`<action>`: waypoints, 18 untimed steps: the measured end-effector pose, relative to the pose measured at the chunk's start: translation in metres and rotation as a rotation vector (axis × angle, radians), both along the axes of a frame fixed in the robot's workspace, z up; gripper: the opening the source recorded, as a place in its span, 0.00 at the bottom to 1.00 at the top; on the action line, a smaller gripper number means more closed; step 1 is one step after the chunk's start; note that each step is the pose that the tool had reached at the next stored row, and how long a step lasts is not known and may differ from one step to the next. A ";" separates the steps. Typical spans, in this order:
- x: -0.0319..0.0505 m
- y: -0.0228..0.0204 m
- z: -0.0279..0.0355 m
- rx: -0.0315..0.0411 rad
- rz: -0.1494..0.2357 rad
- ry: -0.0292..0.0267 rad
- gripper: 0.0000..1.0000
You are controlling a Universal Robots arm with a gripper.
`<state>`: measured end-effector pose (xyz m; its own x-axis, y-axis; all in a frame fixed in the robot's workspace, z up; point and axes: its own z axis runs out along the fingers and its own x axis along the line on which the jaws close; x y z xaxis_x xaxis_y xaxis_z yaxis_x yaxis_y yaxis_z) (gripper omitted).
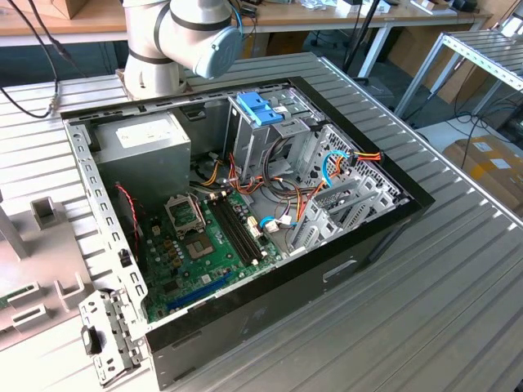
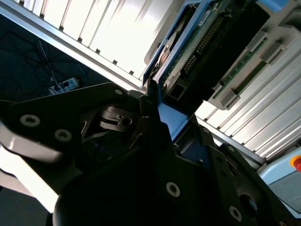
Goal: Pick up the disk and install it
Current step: 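Pick up the disk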
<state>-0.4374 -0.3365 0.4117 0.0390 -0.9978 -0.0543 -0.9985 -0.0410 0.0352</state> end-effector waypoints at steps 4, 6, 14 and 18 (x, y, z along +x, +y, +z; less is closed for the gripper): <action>0.0000 0.0000 0.0017 0.0033 0.000 0.0000 0.37; 0.0000 0.0000 0.0024 0.0047 0.000 0.0000 0.37; 0.0000 0.0000 0.0052 0.0116 0.000 0.0000 0.37; 0.0000 0.0000 0.0076 0.0156 0.000 0.0000 0.37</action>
